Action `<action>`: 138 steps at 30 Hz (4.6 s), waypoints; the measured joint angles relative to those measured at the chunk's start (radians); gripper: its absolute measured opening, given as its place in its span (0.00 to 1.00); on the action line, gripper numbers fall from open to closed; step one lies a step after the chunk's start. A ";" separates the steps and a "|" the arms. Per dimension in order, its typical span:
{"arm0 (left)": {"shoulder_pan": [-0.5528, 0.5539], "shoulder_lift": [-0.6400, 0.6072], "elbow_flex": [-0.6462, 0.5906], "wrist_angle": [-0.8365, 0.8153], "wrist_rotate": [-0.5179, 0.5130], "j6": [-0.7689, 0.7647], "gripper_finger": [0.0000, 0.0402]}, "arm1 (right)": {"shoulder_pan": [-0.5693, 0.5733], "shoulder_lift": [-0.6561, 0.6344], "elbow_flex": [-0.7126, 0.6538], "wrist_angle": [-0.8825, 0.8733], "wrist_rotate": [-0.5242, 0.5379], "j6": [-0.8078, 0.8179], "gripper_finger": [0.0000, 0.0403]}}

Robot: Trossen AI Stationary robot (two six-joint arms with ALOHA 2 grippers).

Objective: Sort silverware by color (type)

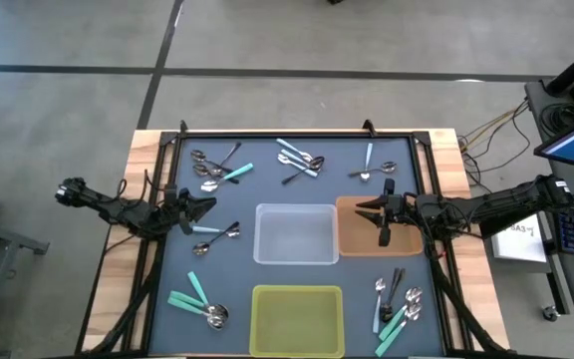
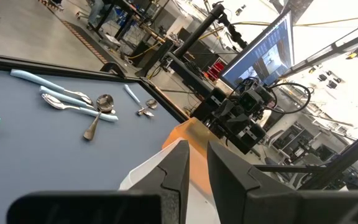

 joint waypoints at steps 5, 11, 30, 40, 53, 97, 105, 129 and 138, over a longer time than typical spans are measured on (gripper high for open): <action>0.000 0.000 0.000 0.000 0.000 0.000 0.10 | 0.000 0.000 0.000 0.000 0.000 0.000 0.20; 0.000 0.000 0.000 0.000 0.000 0.000 0.10 | 0.000 0.000 0.000 0.000 0.000 0.000 0.20; 0.000 0.000 0.000 0.000 0.000 0.000 0.10 | 0.000 0.000 0.000 0.000 0.000 0.000 0.20; 0.000 0.000 0.000 0.000 0.000 0.000 0.10 | 0.000 0.000 0.000 0.000 0.000 0.000 0.20; 0.000 0.000 0.000 0.000 0.000 0.000 0.10 | 0.000 0.000 0.000 0.000 0.000 0.000 0.20; 0.000 0.000 0.000 0.000 0.000 0.000 0.10 | 0.000 0.000 0.000 0.000 0.000 0.000 0.20; 0.000 0.000 0.000 0.000 0.000 0.000 0.10 | 0.000 0.000 0.000 0.000 0.000 0.000 0.20; 0.000 0.000 0.000 0.000 -0.001 0.000 0.10 | 0.000 -0.002 0.000 0.055 0.105 0.037 0.20; 0.000 0.000 0.000 0.000 -0.001 0.000 0.10 | -0.002 -0.001 0.000 0.101 0.105 0.111 0.20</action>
